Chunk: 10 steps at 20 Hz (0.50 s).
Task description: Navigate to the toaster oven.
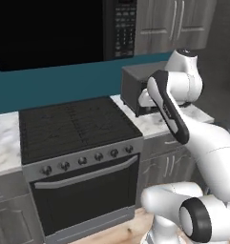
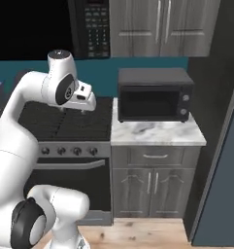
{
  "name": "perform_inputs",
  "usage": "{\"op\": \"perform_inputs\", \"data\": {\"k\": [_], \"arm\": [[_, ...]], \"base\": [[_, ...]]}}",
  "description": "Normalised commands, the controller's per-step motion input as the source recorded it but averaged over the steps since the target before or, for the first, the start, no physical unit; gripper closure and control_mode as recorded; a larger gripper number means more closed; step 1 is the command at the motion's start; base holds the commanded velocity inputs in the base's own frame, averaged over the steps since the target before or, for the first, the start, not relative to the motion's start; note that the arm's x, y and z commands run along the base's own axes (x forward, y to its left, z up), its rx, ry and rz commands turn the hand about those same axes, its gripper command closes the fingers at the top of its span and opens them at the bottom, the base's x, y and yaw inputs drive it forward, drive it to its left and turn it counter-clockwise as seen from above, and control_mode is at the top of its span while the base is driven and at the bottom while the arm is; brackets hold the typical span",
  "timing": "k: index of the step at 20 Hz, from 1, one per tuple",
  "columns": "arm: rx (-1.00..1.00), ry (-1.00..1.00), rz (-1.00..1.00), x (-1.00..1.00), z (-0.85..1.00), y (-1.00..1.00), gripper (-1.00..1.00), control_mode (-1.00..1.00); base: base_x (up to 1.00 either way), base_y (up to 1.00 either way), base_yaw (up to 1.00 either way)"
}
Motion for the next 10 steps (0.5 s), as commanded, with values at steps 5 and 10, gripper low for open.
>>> {"op": "perform_inputs", "data": {"k": [5, 10], "arm": [[0.0, 0.0, 0.0, 0.0, 0.0, 0.0, -1.0, 1.0], [0.0, 0.0, 0.0, 0.0, 0.0, 0.0, -1.0, 1.0]], "base": [[0.76, -0.9, 0.12], [0.7, -0.63, 0.09]]}}
